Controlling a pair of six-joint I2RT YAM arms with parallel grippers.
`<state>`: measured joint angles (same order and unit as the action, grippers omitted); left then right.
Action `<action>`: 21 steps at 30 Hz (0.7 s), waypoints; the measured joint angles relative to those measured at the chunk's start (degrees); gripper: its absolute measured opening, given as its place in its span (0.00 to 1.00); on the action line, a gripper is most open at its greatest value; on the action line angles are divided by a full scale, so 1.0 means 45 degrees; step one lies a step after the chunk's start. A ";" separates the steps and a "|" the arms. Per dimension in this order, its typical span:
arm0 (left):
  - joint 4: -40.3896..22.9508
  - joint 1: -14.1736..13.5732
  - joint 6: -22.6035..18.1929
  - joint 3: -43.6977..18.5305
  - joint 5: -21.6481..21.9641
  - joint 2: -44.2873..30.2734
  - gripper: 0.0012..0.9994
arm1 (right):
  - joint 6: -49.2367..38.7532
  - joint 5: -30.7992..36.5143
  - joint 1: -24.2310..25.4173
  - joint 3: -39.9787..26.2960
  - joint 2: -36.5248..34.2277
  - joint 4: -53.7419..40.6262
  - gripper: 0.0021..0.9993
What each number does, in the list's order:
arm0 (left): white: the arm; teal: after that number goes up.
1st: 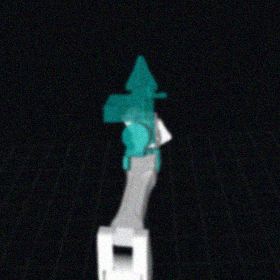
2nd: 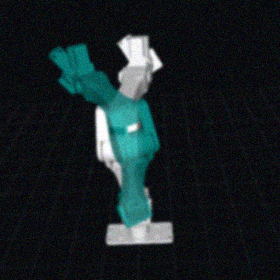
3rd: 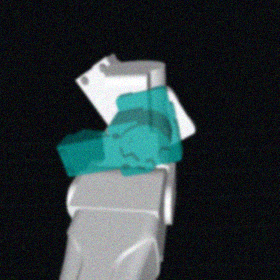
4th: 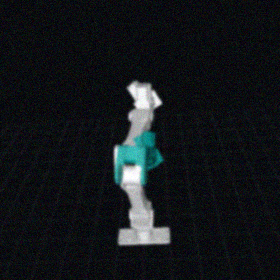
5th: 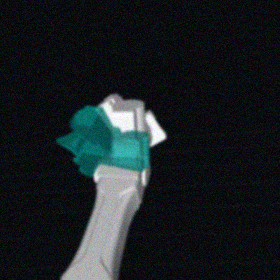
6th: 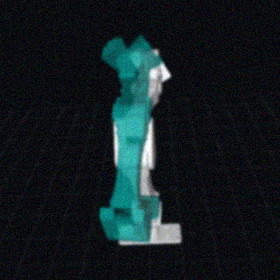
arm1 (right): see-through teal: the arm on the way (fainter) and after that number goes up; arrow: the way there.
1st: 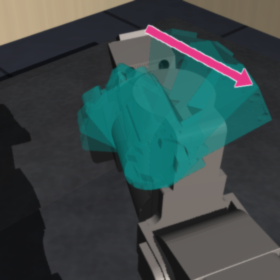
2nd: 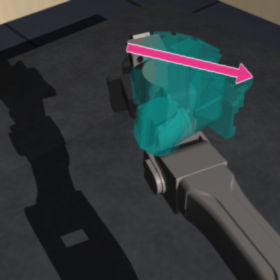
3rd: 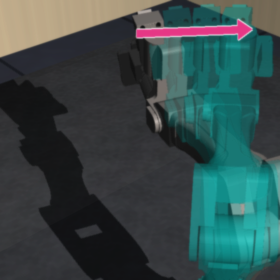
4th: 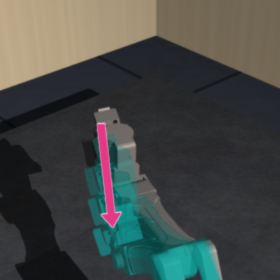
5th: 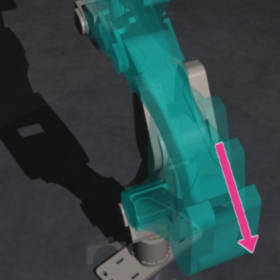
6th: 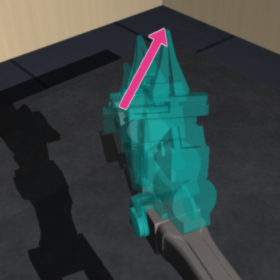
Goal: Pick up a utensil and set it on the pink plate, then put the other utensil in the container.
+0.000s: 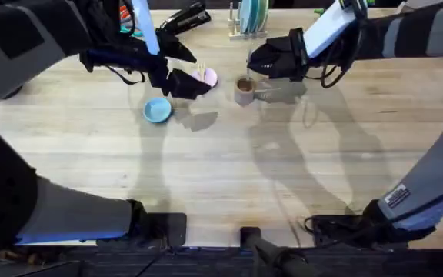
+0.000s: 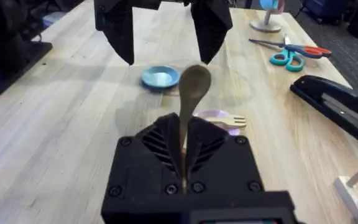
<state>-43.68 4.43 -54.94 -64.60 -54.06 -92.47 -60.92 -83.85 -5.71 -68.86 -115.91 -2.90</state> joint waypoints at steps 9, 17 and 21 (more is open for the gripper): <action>0.0000 0.0000 0.0000 0.0000 0.0000 0.0000 0.99 | 0.0002 0.0000 -0.0040 0.0005 -0.0710 -0.0021 0.03; 0.0000 0.0000 0.0000 0.0000 0.0000 0.0000 1.00 | -0.0099 0.0010 -0.0040 0.0117 -0.0915 0.0031 0.03; 0.0000 0.0000 0.0000 0.0000 0.0000 0.0000 1.00 | -0.0272 0.0052 -0.0040 0.0235 -0.0957 0.0051 0.03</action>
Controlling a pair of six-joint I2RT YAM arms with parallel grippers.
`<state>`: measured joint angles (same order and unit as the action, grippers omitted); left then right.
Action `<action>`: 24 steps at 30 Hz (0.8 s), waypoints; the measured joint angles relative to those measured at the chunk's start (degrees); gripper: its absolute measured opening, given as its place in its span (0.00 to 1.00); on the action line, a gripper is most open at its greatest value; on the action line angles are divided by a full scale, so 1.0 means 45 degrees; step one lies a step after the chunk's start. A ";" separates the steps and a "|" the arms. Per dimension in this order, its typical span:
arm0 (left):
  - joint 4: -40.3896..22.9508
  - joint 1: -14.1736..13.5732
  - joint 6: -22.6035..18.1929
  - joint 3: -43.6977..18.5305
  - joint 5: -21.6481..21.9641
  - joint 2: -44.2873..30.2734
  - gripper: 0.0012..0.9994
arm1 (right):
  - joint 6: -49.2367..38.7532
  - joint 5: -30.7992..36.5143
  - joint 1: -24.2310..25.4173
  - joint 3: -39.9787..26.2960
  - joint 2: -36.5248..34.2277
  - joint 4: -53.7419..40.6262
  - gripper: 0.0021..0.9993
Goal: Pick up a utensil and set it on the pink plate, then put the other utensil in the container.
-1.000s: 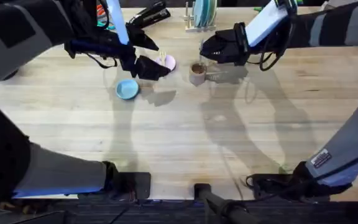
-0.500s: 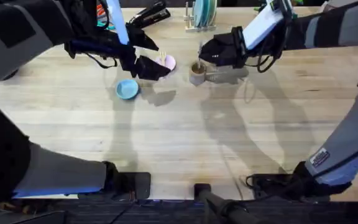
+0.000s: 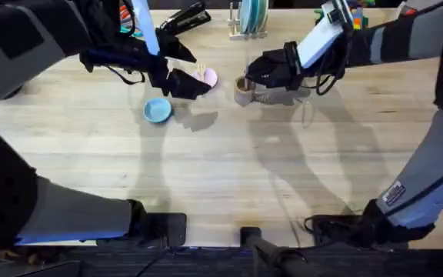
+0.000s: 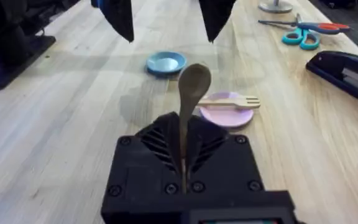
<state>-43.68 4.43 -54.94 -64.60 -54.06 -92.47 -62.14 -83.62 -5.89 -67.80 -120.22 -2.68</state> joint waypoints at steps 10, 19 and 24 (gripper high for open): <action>0.0000 0.0000 0.0000 0.0000 0.0000 0.0000 1.00 | -0.0271 0.0106 0.0005 0.0047 -0.0621 0.0044 0.03; 0.0000 0.0000 0.0000 0.0000 0.0000 0.0000 1.00 | -0.0377 0.0118 0.0000 0.0047 -0.0618 0.0068 0.03; 0.0000 0.0000 0.0000 0.0000 0.0000 0.0000 0.99 | -0.0398 0.0123 0.0000 0.0047 -0.0618 0.0068 0.03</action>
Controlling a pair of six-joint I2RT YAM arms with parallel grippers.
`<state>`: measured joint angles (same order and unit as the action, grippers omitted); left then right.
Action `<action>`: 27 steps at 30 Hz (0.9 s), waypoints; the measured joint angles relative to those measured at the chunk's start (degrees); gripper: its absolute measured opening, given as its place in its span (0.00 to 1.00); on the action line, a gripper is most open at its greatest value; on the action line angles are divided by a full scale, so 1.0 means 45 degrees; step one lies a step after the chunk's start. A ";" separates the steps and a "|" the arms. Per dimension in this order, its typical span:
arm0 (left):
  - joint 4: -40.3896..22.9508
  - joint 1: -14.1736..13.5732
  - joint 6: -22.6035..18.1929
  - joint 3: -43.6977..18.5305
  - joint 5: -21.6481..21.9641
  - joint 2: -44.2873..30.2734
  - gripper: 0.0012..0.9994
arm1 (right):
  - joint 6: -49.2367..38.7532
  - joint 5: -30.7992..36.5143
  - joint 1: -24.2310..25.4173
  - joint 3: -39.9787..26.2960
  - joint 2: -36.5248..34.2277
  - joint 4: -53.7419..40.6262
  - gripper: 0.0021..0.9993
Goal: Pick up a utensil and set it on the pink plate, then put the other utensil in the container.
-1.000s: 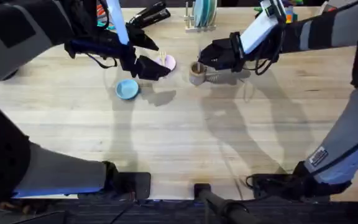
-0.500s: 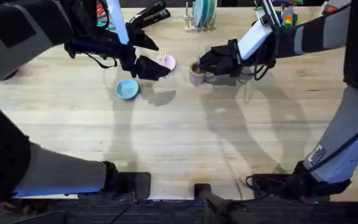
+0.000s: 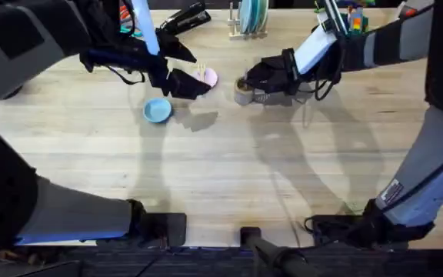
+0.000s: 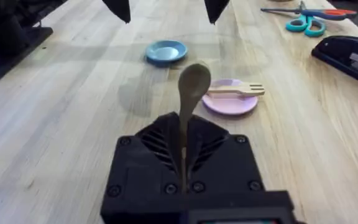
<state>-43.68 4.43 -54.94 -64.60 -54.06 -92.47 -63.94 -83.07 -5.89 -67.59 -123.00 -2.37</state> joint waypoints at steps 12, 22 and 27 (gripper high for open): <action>0.0000 0.0000 0.0000 0.0000 0.0000 0.0000 1.00 | -0.0045 0.0020 0.0000 0.0010 0.0000 0.0015 0.99; 0.0000 0.0000 0.0000 0.0000 0.0000 0.0000 1.00 | 0.0592 0.0757 0.0409 0.0073 0.0603 0.0043 0.99; 0.0000 0.0000 0.0000 0.0000 0.0000 0.0000 0.99 | 0.1724 0.1593 0.0977 0.0073 0.1870 0.0063 0.99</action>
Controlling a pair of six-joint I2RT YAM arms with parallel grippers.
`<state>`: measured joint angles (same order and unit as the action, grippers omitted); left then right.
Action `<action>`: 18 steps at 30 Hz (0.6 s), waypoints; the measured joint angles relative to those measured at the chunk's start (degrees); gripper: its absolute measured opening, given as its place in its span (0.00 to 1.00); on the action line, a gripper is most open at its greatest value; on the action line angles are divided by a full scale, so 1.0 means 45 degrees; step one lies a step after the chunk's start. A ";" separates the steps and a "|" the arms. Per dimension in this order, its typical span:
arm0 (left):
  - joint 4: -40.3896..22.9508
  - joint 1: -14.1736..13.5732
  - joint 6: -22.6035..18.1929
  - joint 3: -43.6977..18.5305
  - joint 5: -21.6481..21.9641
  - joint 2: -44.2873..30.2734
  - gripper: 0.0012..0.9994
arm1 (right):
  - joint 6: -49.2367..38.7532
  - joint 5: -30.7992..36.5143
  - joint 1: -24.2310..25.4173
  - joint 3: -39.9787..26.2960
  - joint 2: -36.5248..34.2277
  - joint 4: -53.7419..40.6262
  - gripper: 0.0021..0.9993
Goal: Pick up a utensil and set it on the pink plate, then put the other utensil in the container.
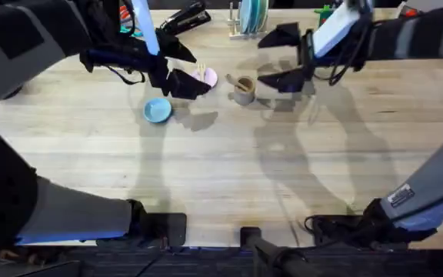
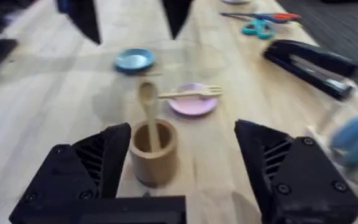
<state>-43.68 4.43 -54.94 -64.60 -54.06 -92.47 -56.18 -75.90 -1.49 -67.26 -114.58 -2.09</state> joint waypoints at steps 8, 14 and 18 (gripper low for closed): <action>0.0000 0.0000 0.0000 0.0000 0.0000 0.0000 1.00 | 0.1524 0.4211 0.0258 -0.0005 0.1730 -0.0435 1.00; 0.0000 0.0000 0.0000 0.0000 0.0000 0.0000 0.99 | 0.1441 0.6579 0.0193 -0.0304 0.2679 -0.3812 1.00; 0.0000 0.0000 0.0000 0.0000 0.0000 0.0000 1.00 | 0.0749 0.7166 0.0193 -0.0851 0.2686 -0.6147 1.00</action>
<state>-43.68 4.43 -54.94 -64.60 -54.06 -92.47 -52.81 -43.65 -0.62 -71.10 -102.50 -29.75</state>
